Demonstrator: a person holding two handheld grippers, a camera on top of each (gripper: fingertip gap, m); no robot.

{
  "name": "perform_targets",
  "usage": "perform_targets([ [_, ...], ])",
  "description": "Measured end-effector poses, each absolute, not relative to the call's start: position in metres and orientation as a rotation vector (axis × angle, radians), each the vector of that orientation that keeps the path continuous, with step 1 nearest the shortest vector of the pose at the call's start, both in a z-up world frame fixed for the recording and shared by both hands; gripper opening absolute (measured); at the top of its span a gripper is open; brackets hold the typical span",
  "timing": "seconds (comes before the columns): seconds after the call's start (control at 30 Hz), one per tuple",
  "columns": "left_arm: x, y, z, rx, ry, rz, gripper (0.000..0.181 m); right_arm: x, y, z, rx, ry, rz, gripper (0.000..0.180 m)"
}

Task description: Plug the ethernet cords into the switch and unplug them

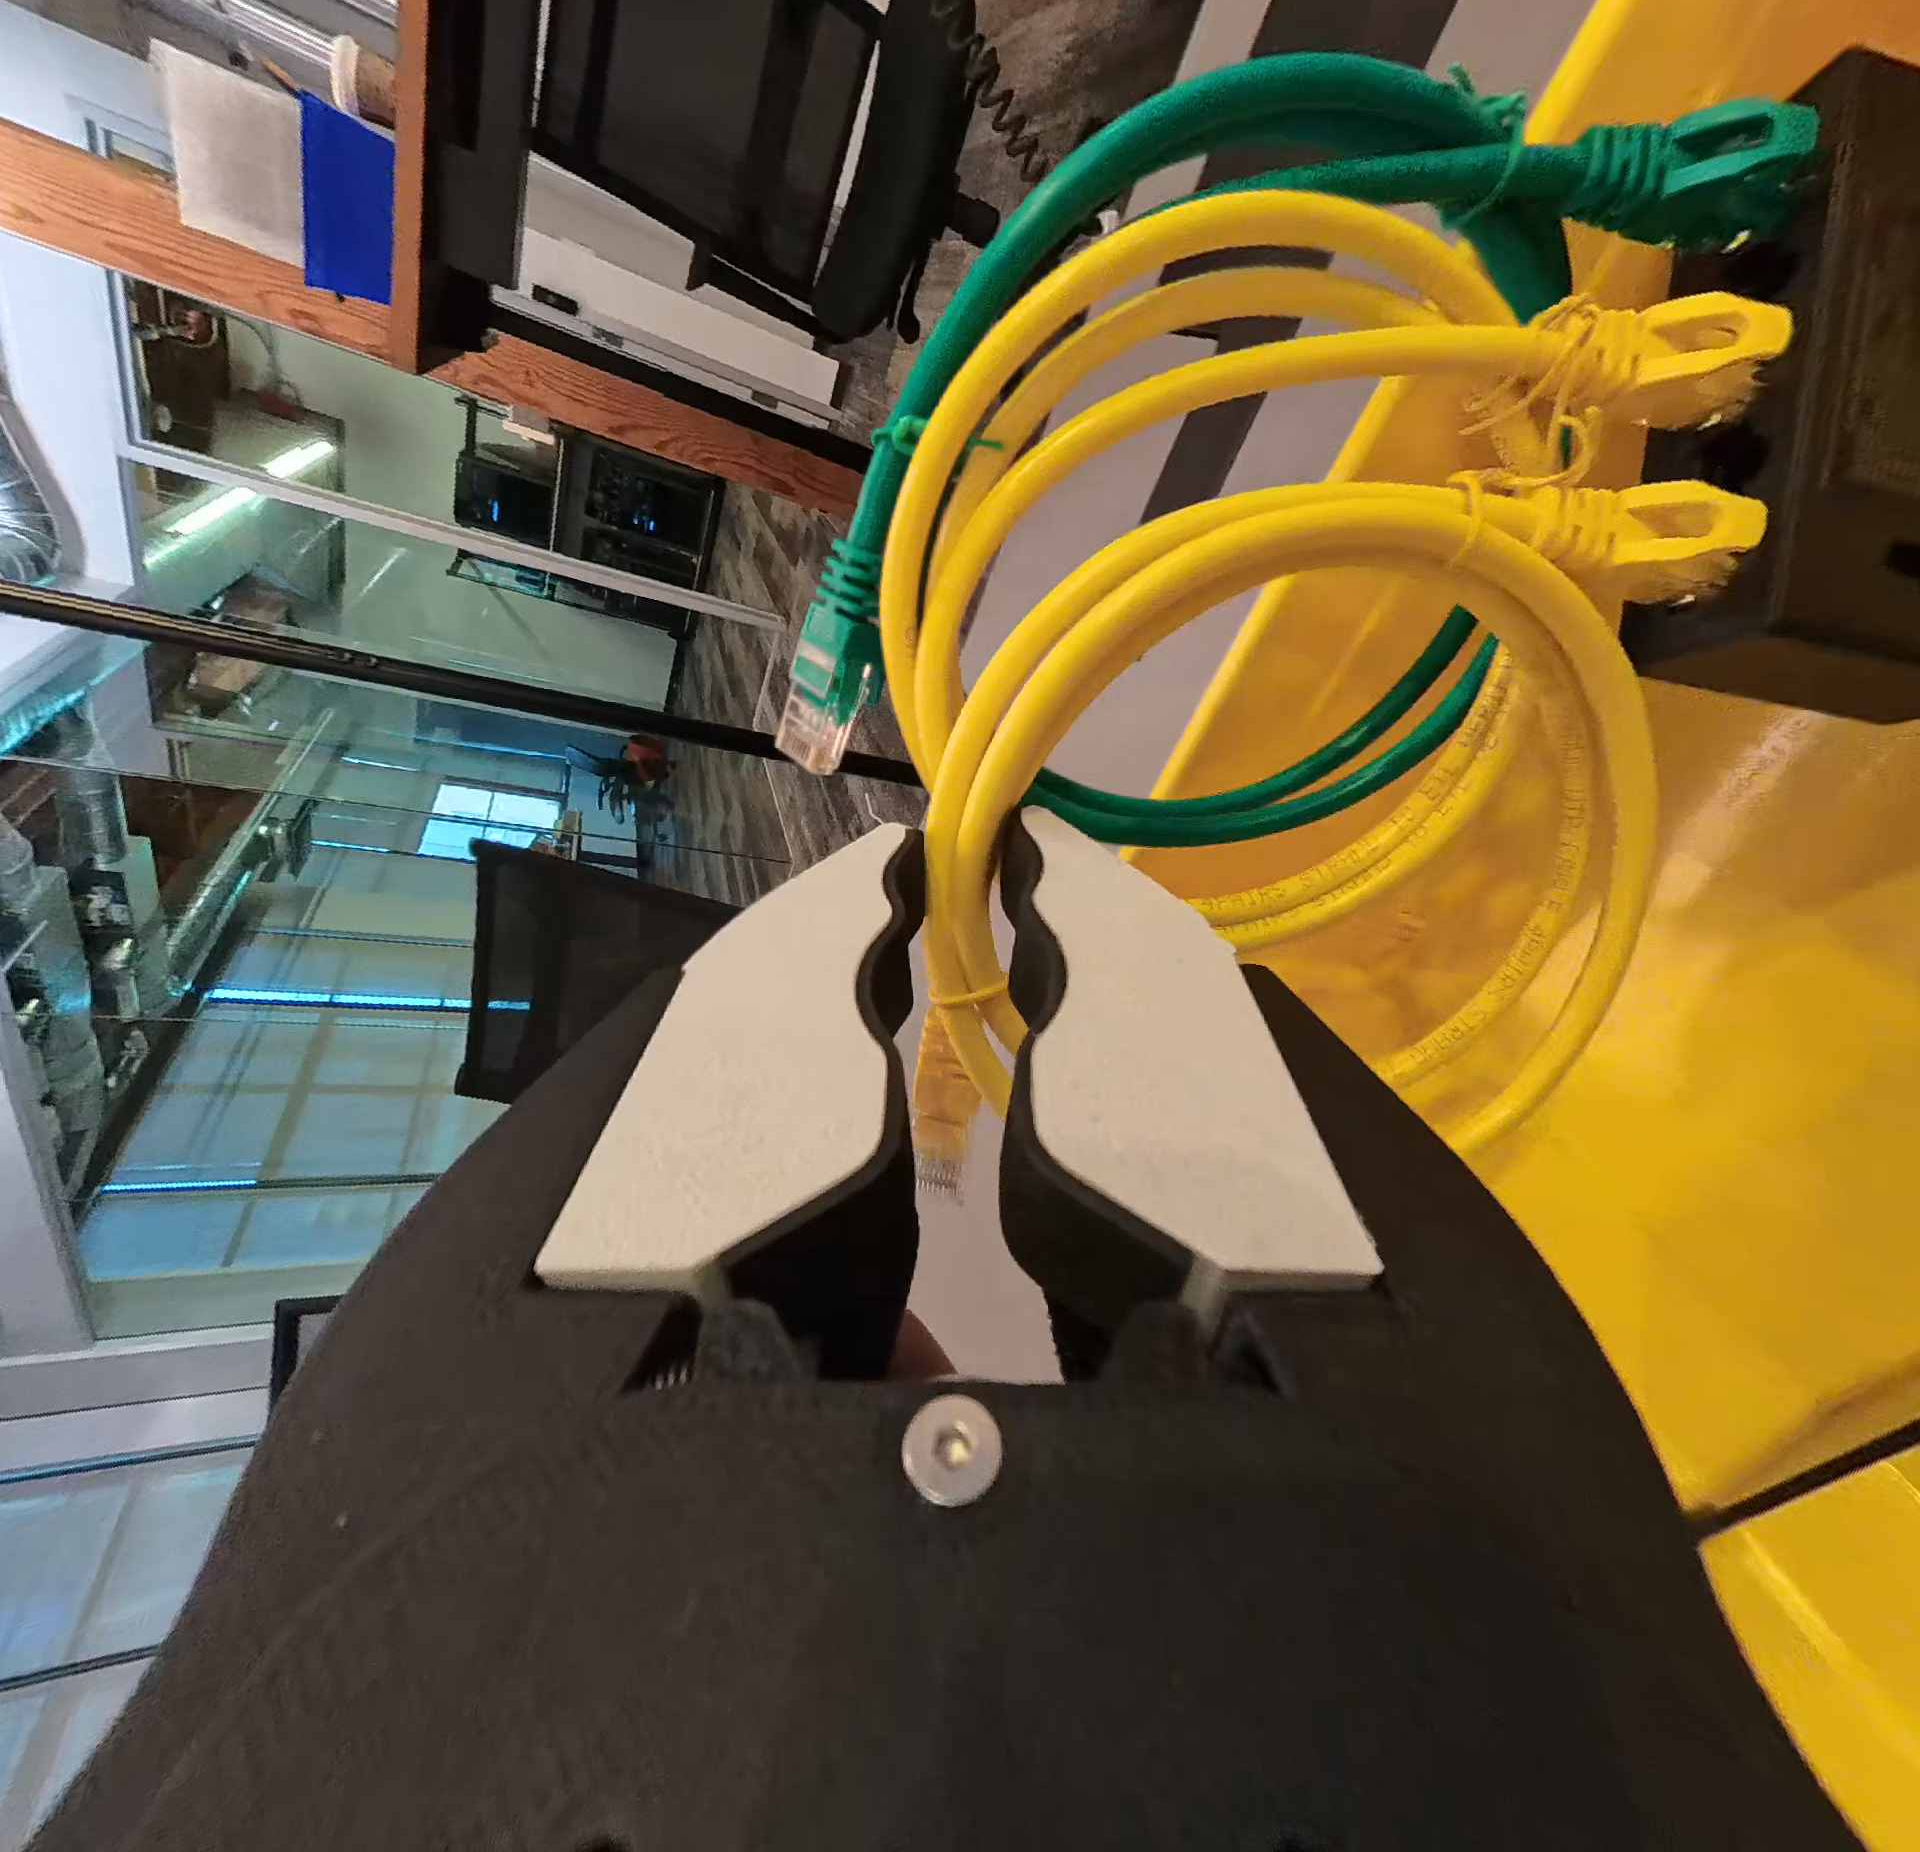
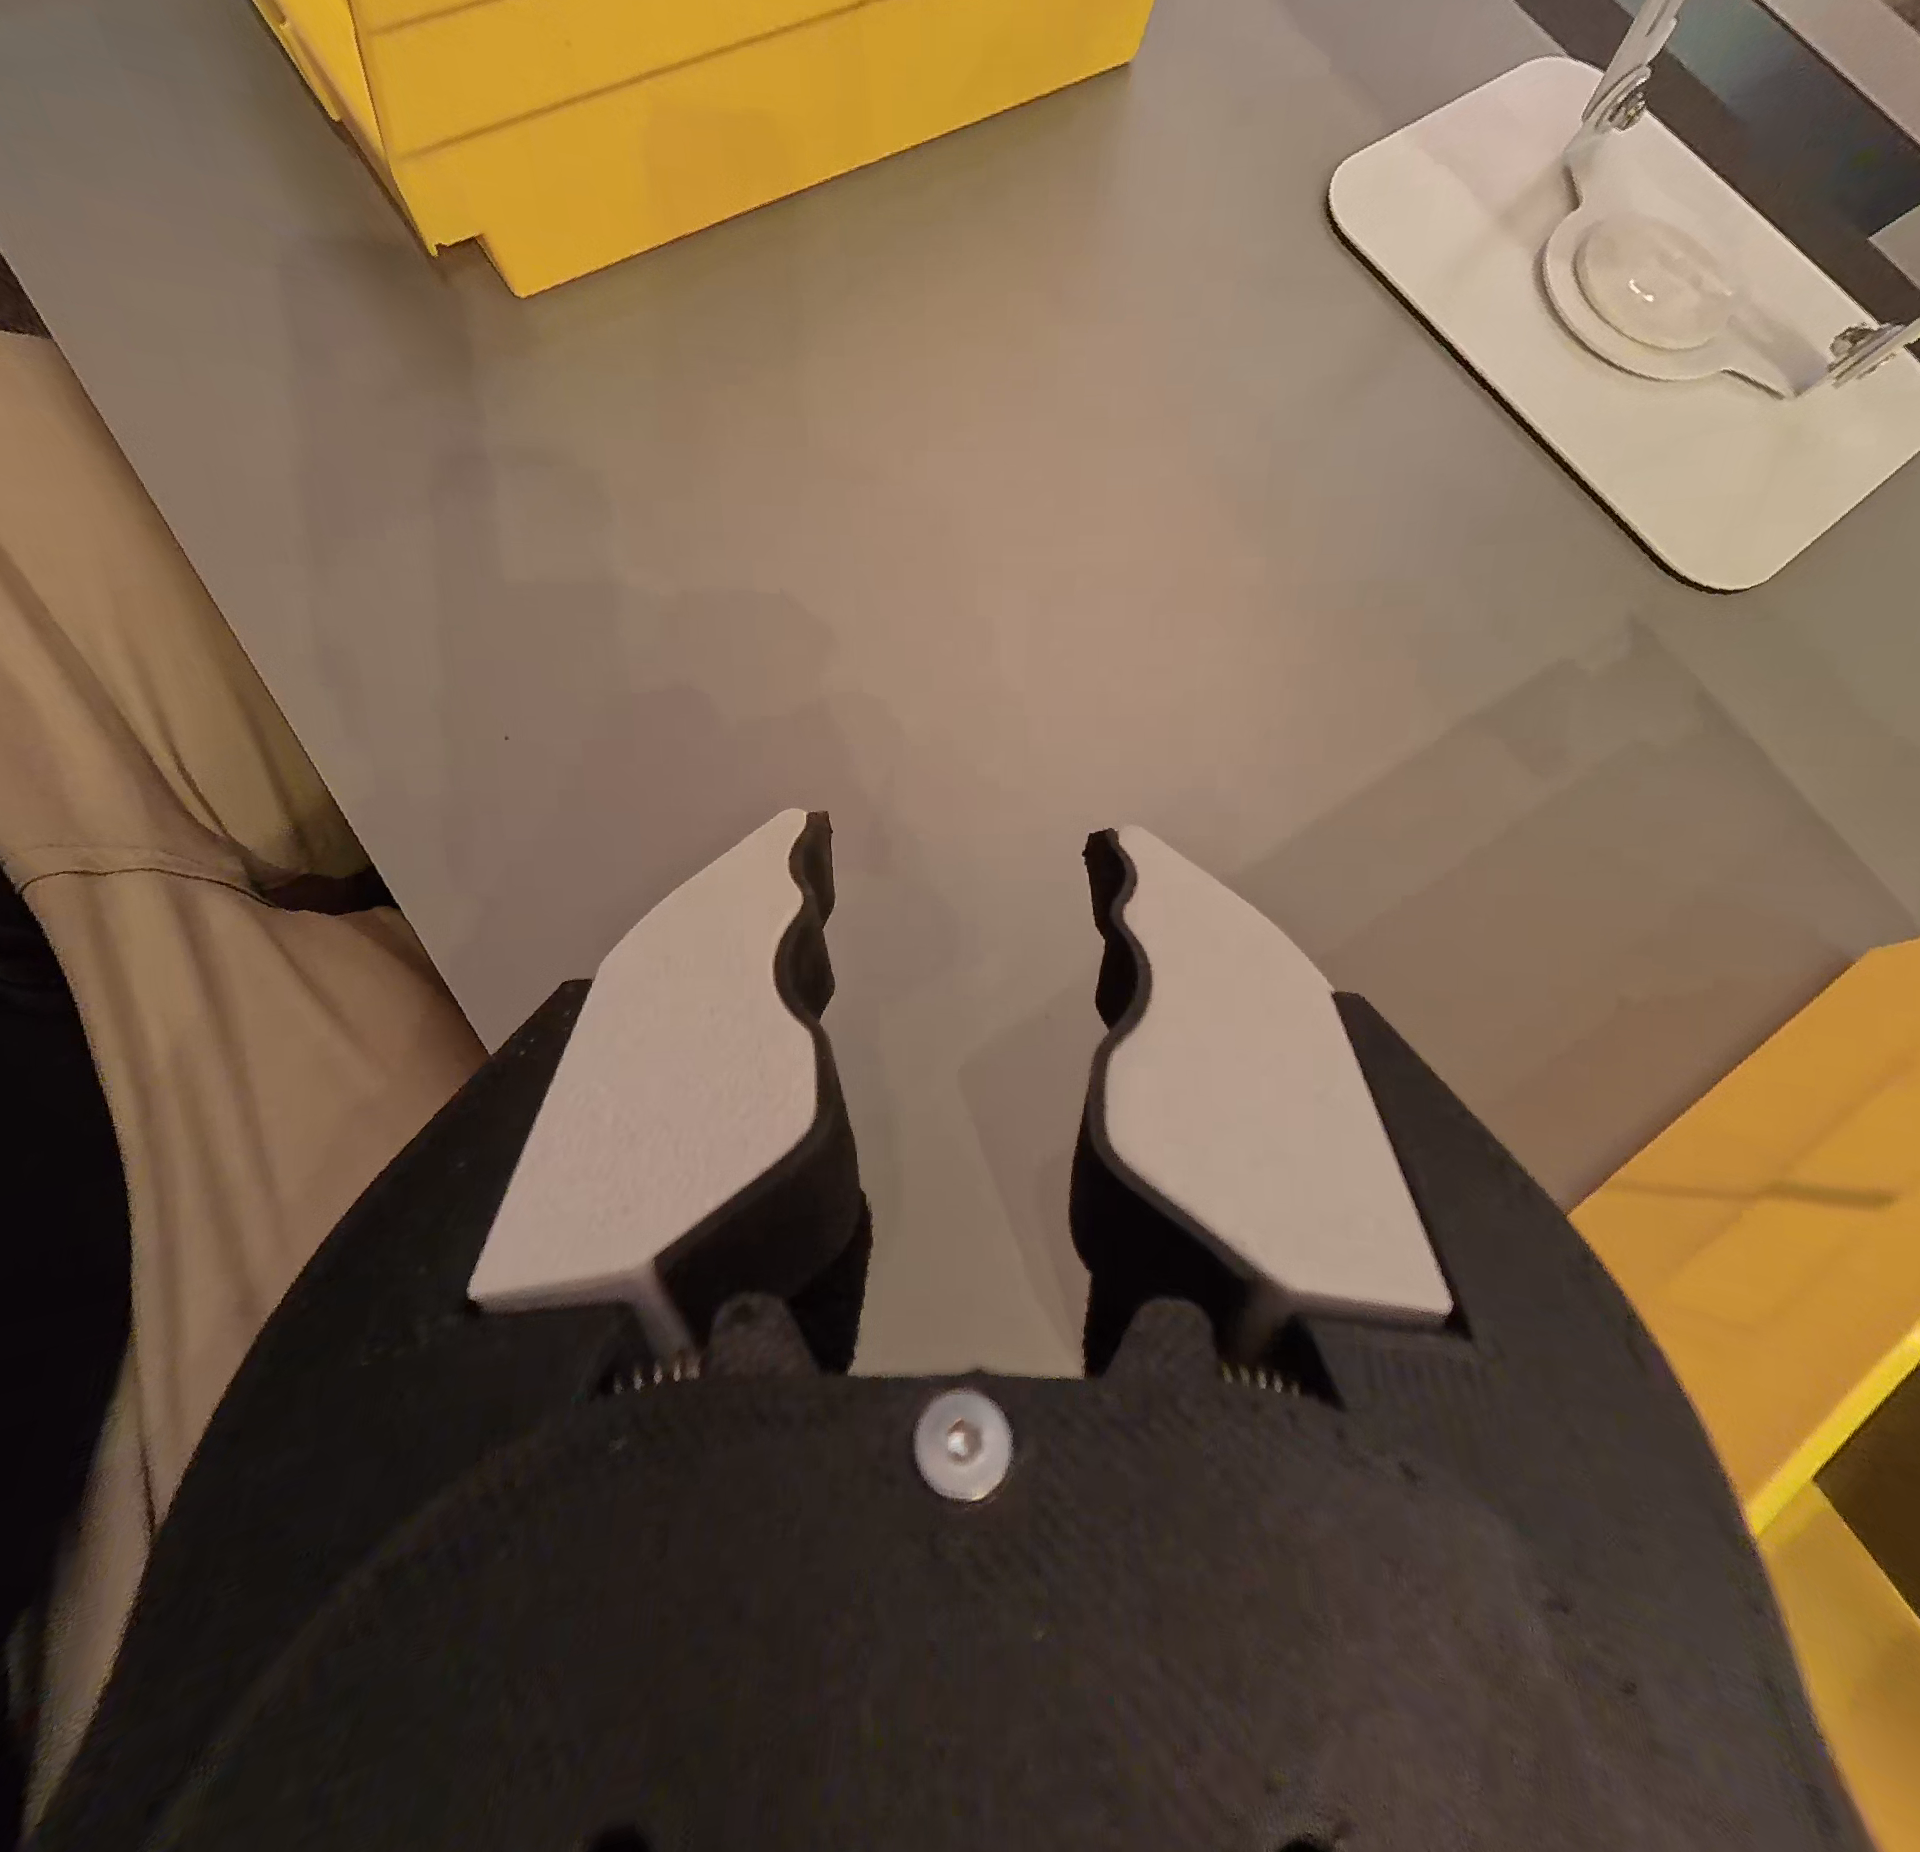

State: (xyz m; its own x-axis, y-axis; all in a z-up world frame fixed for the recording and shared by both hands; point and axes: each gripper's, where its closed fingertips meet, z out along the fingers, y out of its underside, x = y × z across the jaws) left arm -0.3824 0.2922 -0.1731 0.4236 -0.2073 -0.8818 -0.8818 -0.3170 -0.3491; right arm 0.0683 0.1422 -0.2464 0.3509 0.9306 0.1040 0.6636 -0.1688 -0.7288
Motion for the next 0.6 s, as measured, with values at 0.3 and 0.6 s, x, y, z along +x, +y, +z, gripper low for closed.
perform_targets([
  [0.3,-0.390,0.279,-0.127,-1.707,0.802,0.928,0.013,0.067,0.143,-0.242,-1.907,-1.367,0.523,0.048],
  [0.6,-0.358,0.252,-0.073,-1.659,0.712,0.839,0.013,0.052,0.152,-0.217,-1.872,-1.275,0.633,0.058],
])
